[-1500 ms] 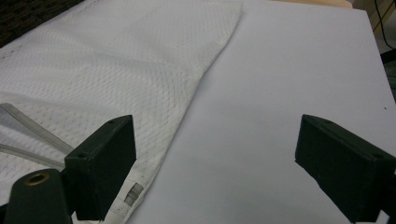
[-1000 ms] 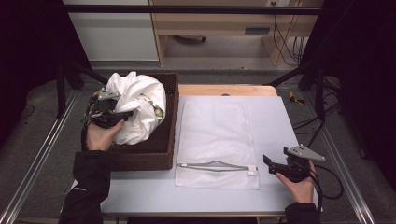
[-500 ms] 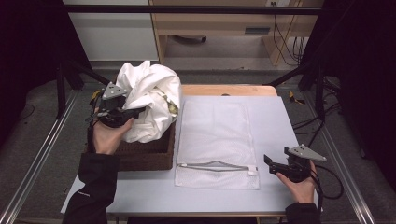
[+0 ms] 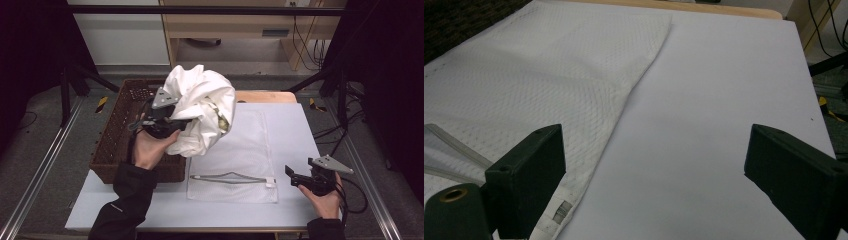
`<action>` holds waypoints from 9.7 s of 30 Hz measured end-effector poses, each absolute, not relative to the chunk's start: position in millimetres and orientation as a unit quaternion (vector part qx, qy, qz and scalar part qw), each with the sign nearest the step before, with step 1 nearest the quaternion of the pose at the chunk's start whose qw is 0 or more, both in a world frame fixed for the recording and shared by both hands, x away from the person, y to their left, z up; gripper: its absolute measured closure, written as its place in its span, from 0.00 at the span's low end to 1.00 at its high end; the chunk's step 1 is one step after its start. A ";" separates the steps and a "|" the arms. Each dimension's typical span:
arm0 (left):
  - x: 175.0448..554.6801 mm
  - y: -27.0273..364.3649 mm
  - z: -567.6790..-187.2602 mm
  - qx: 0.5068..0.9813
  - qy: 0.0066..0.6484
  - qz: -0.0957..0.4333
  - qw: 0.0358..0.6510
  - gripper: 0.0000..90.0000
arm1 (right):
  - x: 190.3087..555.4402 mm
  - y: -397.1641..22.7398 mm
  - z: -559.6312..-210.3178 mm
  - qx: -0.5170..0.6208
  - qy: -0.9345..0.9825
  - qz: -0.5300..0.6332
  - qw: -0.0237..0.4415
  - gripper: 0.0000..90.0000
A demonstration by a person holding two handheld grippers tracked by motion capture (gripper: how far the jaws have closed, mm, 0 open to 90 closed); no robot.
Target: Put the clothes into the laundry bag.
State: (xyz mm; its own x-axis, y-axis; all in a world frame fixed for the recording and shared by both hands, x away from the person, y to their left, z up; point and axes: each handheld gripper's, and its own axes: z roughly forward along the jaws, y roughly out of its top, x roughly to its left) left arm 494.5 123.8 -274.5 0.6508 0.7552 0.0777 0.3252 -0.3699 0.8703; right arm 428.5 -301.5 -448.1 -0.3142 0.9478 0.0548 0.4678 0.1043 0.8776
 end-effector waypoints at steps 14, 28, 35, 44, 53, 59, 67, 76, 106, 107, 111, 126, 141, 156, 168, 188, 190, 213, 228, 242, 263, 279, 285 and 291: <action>508.8 41.5 -304.8 0.816 0.316 0.200 0.441 0.73 | 424.5 -313.1 -444.9 0.524 0.677 0.434 0.280 0.12; 519.2 -13.2 -364.8 0.844 0.303 0.166 0.411 0.73 | 420.9 -319.6 -440.4 0.527 0.667 0.439 0.291 0.13; 521.5 -32.7 -401.1 0.861 0.298 0.137 0.389 0.72 | 421.8 -318.6 -441.2 0.524 0.669 0.440 0.290 0.13; 525.0 -48.2 -431.0 0.870 0.292 0.132 0.376 0.60 | 420.6 -317.8 -438.6 0.522 0.668 0.446 0.288 0.13; 505.3 -15.1 -396.9 0.858 0.276 0.153 0.405 0.32 | 421.5 -306.3 -433.5 0.508 0.674 0.457 0.280 0.13; 487.1 26.2 -375.2 0.834 0.286 0.154 0.447 0.31 | 425.7 -286.0 -422.2 0.483 0.684 0.475 0.271 0.12; 460.8 61.7 -376.9 0.821 0.309 0.179 0.447 0.42 | 438.7 -243.9 -412.7 0.456 0.699 0.488 0.256 0.09; 432.0 90.1 -395.0 0.820 0.308 0.199 0.439 0.68 | 461.2 -191.9 -401.7 0.434 0.728 0.474 0.241 0.06; 428.2 104.5 -481.0 0.847 0.351 0.164 0.365 1.00 | 483.0 -144.7 -472.6 0.435 0.812 0.342 0.188 0.43; 428.8 105.4 -481.1 0.845 0.354 0.163 0.366 1.00 | 482.4 -146.1 -472.3 0.435 0.811 0.342 0.190 0.49; 428.7 105.7 -481.2 0.845 0.353 0.165 0.365 1.00 | 479.1 -155.5 -467.6 0.452 0.800 0.352 0.181 0.68; 429.3 106.2 -481.4 0.845 0.355 0.160 0.367 1.00 | 460.5 -240.8 -443.1 0.494 0.762 0.355 0.220 0.70; 428.5 103.9 -467.6 0.837 0.336 0.173 0.396 0.90 | 445.7 -244.8 -460.3 0.470 0.751 0.406 0.225 0.47; 454.1 65.8 -462.5 0.856 0.299 0.184 0.379 0.60 | 434.6 -232.6 -422.3 0.444 0.742 0.428 0.262 0.25; 460.4 62.4 -474.1 0.878 0.287 0.169 0.343 0.58 | 426.5 -227.7 -407.8 0.430 0.738 0.447 0.265 0.25; 465.7 63.0 -478.4 0.871 0.305 0.153 0.355 0.68 | 447.2 -212.7 -441.1 0.439 0.748 0.436 0.241 0.23; 465.8 61.1 -478.0 0.871 0.307 0.158 0.350 0.69 | 447.4 -211.7 -441.2 0.434 0.753 0.429 0.246 0.23; 458.2 61.1 -448.6 0.847 0.315 0.178 0.390 0.98 | 431.5 -213.7 -425.5 0.407 0.751 0.448 0.263 0.32; 458.9 58.4 -431.1 0.836 0.315 0.176 0.413 0.99 | 443.0 -153.9 -458.7 0.379 0.799 0.424 0.197 0.58; 459.4 53.5 -442.6 0.844 0.311 0.175 0.399 0.87 | 447.9 -157.6 -460.5 0.389 0.797 0.405 0.222 0.99; 468.3 33.1 -435.6 0.854 0.281 0.179 0.399 0.99 | 447.3 -166.1 -441.2 0.375 0.789 0.439 0.211 0.96; 468.0 38.1 -428.3 0.853 0.288 0.157 0.406 0.99 | 430.8 -221.1 -451.0 0.421 0.760 0.437 0.234 0.31; 466.4 39.0 -430.0 0.855 0.289 0.154 0.401 0.99 | 447.9 -210.7 -469.4 0.418 0.788 0.375 0.254 0.36; 467.7 41.8 -430.3 0.854 0.294 0.149 0.403 0.99 | 447.6 -215.4 -467.8 0.438 0.781 0.360 0.262 0.76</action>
